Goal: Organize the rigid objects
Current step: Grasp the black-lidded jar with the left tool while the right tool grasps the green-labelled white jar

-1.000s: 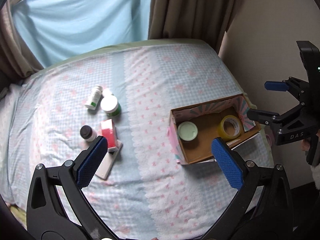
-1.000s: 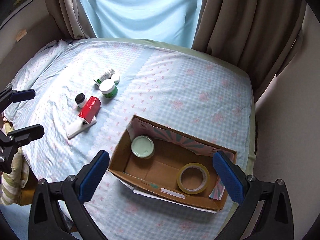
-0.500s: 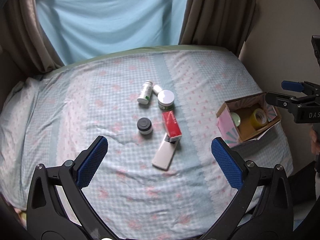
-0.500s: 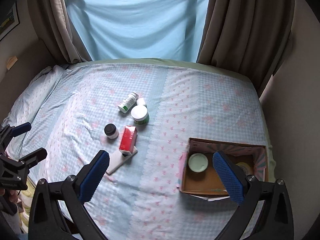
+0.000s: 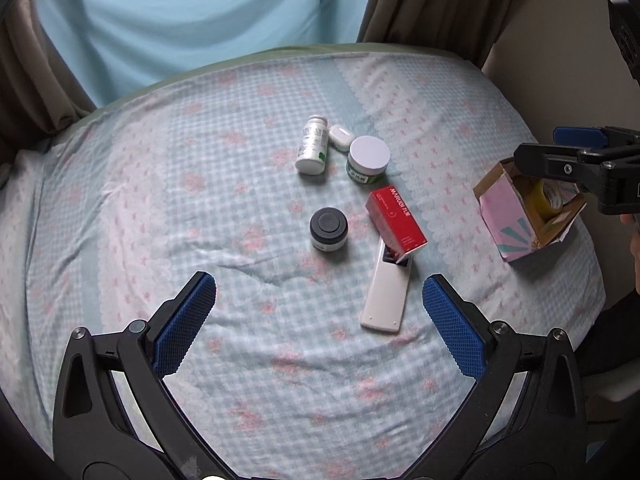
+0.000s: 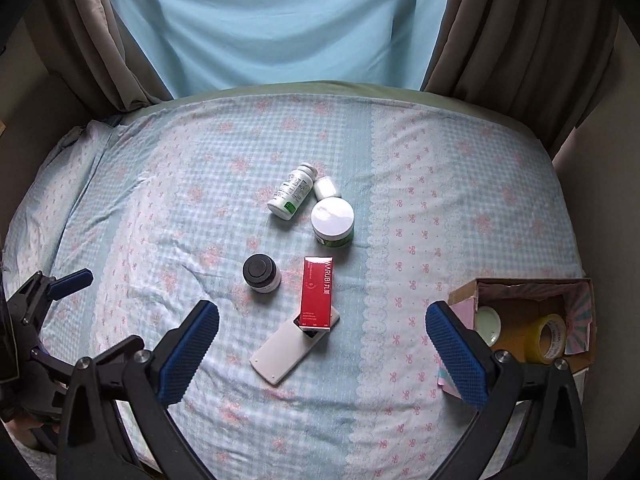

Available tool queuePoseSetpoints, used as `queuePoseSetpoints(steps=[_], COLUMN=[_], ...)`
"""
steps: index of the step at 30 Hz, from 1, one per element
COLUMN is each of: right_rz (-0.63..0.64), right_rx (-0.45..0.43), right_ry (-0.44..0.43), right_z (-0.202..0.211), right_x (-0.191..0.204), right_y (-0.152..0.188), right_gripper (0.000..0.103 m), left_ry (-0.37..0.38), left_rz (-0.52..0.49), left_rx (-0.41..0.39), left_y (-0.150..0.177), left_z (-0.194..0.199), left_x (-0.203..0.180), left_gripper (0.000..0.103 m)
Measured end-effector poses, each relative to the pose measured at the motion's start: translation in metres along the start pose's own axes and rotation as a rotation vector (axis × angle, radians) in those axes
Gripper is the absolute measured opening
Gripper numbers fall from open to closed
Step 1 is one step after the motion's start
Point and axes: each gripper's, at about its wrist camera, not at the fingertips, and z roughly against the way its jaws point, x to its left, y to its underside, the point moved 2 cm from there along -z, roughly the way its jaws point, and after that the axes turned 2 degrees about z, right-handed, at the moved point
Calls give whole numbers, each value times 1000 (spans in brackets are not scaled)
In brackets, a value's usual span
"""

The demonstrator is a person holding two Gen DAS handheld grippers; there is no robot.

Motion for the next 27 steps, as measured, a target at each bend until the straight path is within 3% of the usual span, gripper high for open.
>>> queuePoseSetpoints(steps=[17,27], right_rz=[-34,25], right_rx=[192,263], right_ry=[-54,-45], right_z=[-180,-269], right_x=[-26,-30], right_y=[-65,-83], right_gripper=[103,103], left_ry=[37,10], left_rz=[-23,-13], left_rx=[161,187], left_y=[-14,-10], left_z=[-190,-261], left_x=[-1,-10], left_gripper=[102,91])
